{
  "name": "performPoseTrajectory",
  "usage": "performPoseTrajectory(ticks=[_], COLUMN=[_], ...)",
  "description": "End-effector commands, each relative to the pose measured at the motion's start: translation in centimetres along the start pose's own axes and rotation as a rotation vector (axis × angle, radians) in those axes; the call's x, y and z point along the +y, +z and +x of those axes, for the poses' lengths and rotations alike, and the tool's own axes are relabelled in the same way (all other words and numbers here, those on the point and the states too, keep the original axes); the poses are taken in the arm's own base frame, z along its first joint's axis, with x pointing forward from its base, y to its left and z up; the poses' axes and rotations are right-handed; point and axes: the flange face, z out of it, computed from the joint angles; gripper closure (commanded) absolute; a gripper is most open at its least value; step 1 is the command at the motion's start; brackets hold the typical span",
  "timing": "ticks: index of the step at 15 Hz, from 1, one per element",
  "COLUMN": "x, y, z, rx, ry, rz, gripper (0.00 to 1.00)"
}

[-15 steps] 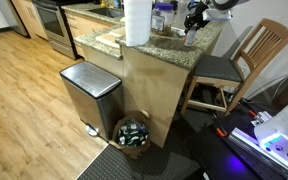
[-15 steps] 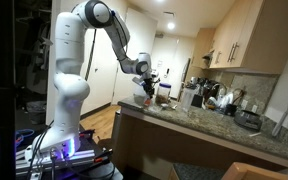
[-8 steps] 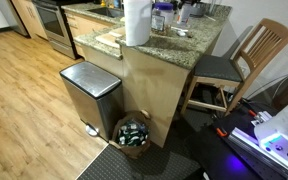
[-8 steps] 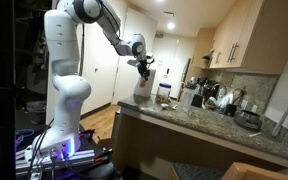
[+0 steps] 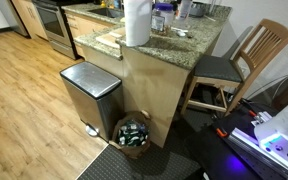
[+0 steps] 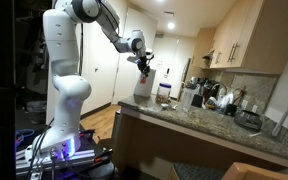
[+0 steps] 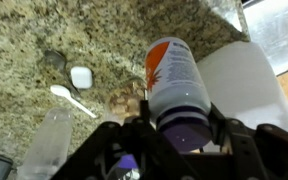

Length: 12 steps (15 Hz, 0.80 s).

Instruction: Put the white bottle on top of the container with a blue lid

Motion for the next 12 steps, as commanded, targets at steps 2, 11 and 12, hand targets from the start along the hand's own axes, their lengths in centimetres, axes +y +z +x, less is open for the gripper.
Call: performPoseTrajectory(ticks=[2,11,12], x=[-4.3,-6.3,-5.8], y=[-5.5,-8.3,-8.0], z=[7.7,13.4,14.4], rx=[0.25,0.438,0.457], ry=[-0.022,0.052,0.079], rz=[0.024,0.02,0.007], gripper=[0.75,0.75,0.75])
